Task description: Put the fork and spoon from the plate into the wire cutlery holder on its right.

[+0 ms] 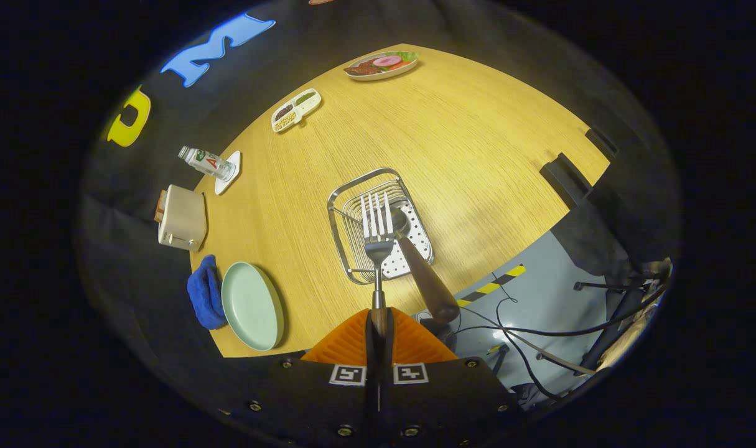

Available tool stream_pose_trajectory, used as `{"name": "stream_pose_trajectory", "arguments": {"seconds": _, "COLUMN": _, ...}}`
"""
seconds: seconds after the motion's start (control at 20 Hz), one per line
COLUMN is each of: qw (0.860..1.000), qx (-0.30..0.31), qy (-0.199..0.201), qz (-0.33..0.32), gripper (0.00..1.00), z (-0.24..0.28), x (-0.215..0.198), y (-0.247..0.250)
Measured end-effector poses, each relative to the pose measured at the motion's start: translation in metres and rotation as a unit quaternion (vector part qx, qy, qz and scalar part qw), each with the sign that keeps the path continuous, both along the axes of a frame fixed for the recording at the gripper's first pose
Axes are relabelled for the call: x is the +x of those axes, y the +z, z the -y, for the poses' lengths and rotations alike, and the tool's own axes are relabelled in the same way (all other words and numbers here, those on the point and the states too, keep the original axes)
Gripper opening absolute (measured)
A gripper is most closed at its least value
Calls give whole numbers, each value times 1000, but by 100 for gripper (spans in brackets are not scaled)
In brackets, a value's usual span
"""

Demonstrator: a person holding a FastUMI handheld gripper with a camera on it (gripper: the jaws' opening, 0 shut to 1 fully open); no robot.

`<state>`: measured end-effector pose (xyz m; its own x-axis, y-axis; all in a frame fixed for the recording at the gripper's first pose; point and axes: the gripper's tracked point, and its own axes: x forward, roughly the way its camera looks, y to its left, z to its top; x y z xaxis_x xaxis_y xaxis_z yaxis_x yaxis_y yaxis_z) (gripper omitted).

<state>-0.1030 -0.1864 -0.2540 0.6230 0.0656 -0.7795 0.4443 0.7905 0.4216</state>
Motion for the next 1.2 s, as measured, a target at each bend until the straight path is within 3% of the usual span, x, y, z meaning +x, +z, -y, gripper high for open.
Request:
{"name": "stream_pose_trajectory", "arguments": {"seconds": 0.55, "qw": 1000, "qx": -16, "qy": -20, "qz": 6, "gripper": 10, "z": 9, "x": 10, "y": 20}}
{"name": "stream_pose_trajectory", "arguments": {"seconds": 0.7, "qw": 999, "qx": -34, "qy": -27, "qz": 15, "gripper": 18, "z": 16, "x": 10, "y": 28}}
{"name": "stream_pose_trajectory", "arguments": {"seconds": 1.0, "qw": 994, "qx": -91, "qy": -39, "qz": 47, "gripper": 22, "z": 28, "x": 10, "y": 51}}
{"name": "stream_pose_trajectory", "arguments": {"seconds": 1.2, "qw": 988, "qx": -109, "qy": -54, "qz": 92, "gripper": 33, "z": 35, "x": 13, "y": 75}}
